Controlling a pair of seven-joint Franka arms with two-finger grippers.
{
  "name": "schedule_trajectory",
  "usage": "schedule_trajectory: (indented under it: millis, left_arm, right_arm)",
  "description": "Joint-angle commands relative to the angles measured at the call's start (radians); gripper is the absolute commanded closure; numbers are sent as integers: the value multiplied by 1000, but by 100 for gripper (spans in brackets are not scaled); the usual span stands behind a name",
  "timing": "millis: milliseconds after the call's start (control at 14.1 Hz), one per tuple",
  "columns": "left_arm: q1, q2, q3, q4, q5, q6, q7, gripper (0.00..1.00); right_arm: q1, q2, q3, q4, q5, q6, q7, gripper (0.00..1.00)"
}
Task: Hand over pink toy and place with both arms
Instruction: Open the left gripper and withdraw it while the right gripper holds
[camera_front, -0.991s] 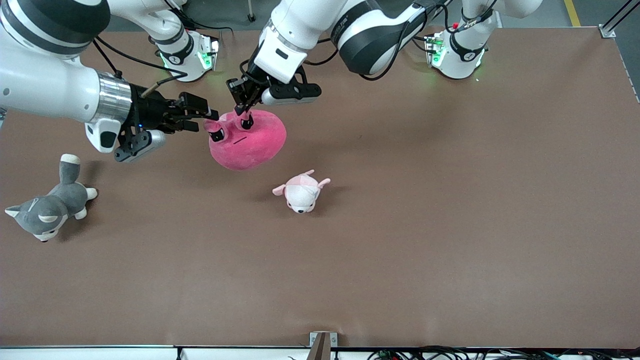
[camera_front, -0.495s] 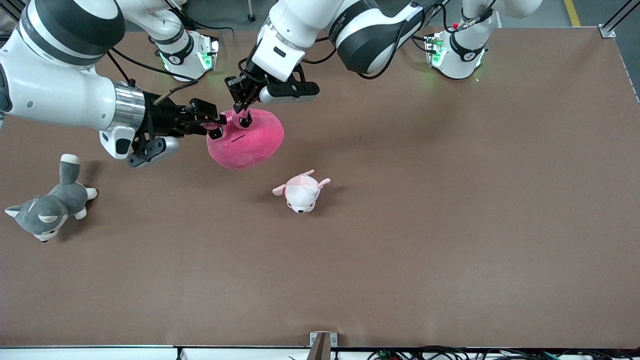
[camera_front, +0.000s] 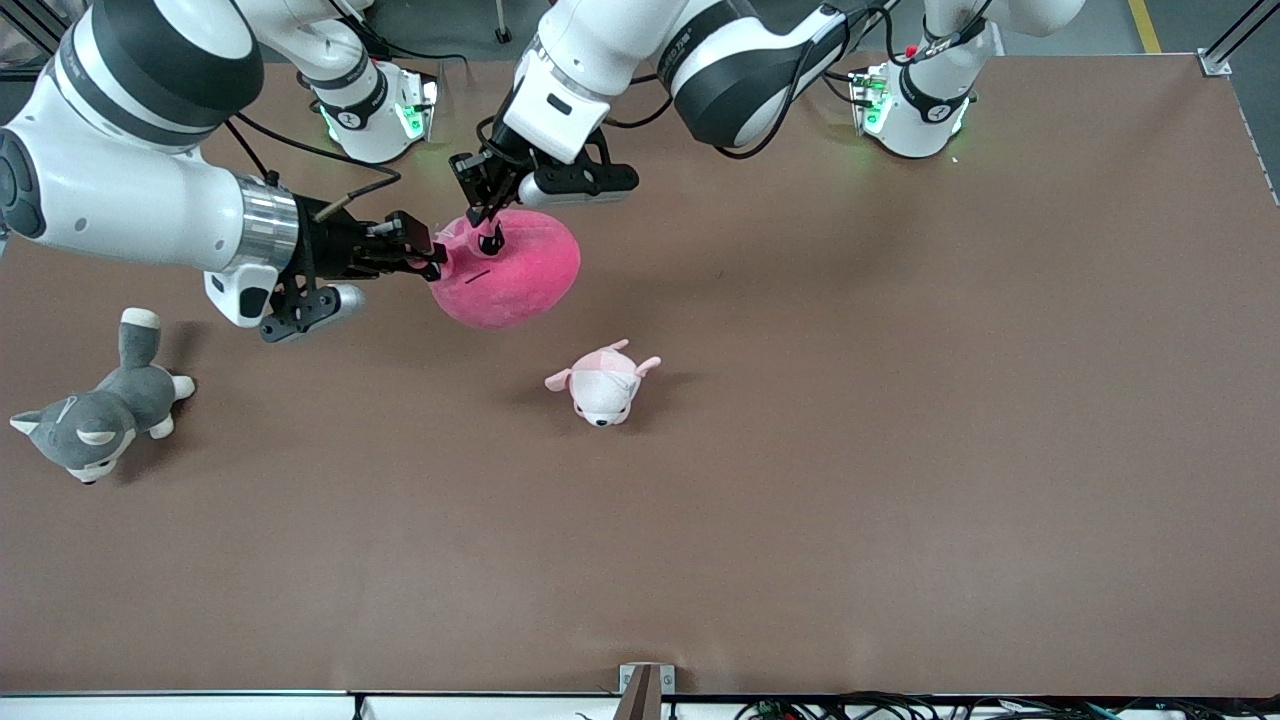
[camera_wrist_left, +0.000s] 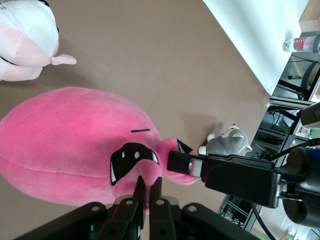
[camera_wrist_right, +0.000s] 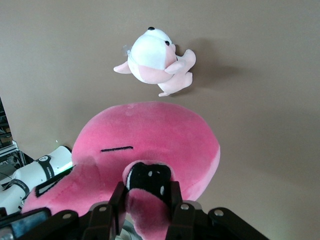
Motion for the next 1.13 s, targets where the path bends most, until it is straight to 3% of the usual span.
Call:
schedule_trajectory:
  millis: [0, 71, 142, 212, 283, 566, 778, 1061]
  left_arm:
    - [-8, 9, 5, 26, -13, 8, -10, 93]
    - [-7, 8, 5, 26, -13, 8, -10, 87]
    - [-7, 6, 6, 25, -13, 6, -13, 70]
    - [-7, 2, 9, 25, -13, 3, -25, 29]
    - [-8, 0, 12, 23, -10, -1, -48, 2]
    - [2, -15, 21, 22, 3, -42, -56, 0]
    - [16, -40, 35, 3, 146, -110, -51, 0]
    - [145, -73, 40, 0, 204, -315, 103, 0]
  right_arm:
    - [16, -5, -7, -5, -15, 2, 8, 97]
    - [16, -5, -7, -6, -17, 1, 8, 98]
    - [16, -5, -7, -6, -17, -1, 8, 99]
    - [16, -6, -9, -5, -17, -4, 9, 100]
    - [16, -6, -7, -5, -17, -7, 11, 100]
    - [13, -9, -9, 1, -17, -20, 43, 100]
    - [-2, -10, -16, 6, -18, -30, 51, 100]
    - [-90, 0, -16, 34, -131, -16, 16, 100]
